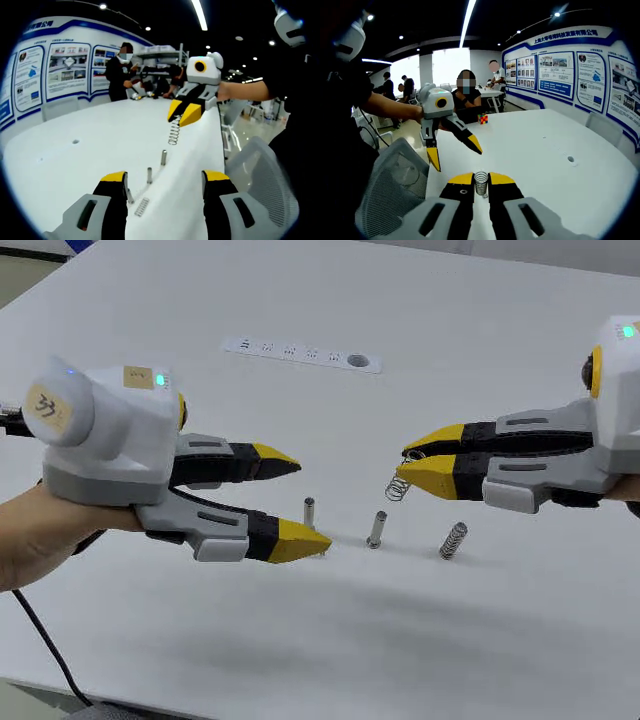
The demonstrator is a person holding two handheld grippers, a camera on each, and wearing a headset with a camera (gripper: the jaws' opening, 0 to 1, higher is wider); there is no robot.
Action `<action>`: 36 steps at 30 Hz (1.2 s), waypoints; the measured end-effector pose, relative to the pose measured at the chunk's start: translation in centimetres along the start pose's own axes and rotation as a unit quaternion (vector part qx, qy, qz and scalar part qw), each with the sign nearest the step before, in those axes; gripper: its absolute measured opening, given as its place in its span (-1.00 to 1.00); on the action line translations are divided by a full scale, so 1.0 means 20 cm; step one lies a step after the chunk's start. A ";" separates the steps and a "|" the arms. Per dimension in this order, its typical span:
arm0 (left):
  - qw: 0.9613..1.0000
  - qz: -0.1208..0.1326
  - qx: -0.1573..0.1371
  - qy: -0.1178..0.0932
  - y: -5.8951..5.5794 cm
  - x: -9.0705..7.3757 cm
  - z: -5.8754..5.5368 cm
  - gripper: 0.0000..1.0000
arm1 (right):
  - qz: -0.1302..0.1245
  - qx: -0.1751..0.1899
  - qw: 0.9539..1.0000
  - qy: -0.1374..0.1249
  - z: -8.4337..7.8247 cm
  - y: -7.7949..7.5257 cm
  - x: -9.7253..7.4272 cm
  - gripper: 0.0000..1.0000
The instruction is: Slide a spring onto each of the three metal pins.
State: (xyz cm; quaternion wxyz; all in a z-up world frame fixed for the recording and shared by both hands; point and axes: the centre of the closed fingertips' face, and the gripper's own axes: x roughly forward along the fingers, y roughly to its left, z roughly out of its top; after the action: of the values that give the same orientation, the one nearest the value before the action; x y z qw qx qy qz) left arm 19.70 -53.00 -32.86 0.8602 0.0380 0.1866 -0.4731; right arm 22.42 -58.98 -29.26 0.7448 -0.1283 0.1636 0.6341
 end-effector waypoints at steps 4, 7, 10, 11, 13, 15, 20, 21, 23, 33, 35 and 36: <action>1.000 0.015 -0.001 0.004 0.04 -0.03 -0.01 0.45 | -0.018 0.007 1.000 0.004 -0.03 -0.05 0.02 -0.78; 1.000 0.021 0.000 0.007 0.05 -0.04 -0.02 0.50 | -0.027 0.020 0.999 0.003 -0.04 -0.09 0.05 -0.78; 0.999 0.031 -0.003 0.008 0.08 -0.06 -0.03 0.59 | -0.034 0.021 0.999 0.013 -0.06 -0.12 0.08 -0.78; 0.999 0.034 -0.004 0.008 0.09 -0.07 -0.04 0.62 | -0.036 0.021 0.999 0.015 -0.07 -0.13 0.09 -0.78; 0.999 0.040 -0.009 0.008 0.11 -0.07 -0.04 0.65 | -0.035 0.025 0.999 0.021 -0.09 -0.15 0.10 -0.78; 0.999 0.046 -0.011 0.011 0.12 -0.08 -0.05 0.71 | -0.040 0.028 0.998 0.027 -0.12 -0.17 0.12 -0.78; 0.998 0.057 -0.018 0.019 0.15 -0.09 -0.10 0.81 | -0.046 0.043 0.997 0.041 -0.20 -0.23 0.15 -0.78; 0.998 0.058 -0.019 0.021 0.15 -0.09 -0.11 0.81 | -0.046 0.045 0.997 0.043 -0.22 -0.24 0.16 -0.78; 0.998 0.059 -0.022 0.029 0.16 -0.10 -0.14 0.80 | -0.048 0.047 0.997 0.049 -0.25 -0.24 0.17 -0.78; 0.997 0.063 -0.035 0.034 0.16 -0.12 -0.19 0.80 | -0.045 0.057 0.995 0.066 -0.34 -0.25 0.25 -0.78; 0.997 0.066 -0.038 0.033 0.16 -0.13 -0.19 0.81 | -0.044 0.049 0.995 0.073 -0.35 -0.25 0.25 -0.78; 0.996 0.067 -0.039 0.032 0.17 -0.13 -0.19 0.81 | -0.044 0.047 0.995 0.076 -0.36 -0.25 0.26 -0.78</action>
State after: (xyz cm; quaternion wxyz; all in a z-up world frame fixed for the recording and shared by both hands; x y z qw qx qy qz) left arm 20.09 -48.17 -35.89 0.8844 0.0314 0.2293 -0.4052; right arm 27.48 -58.00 -37.99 0.7625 -0.1481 0.2432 0.5810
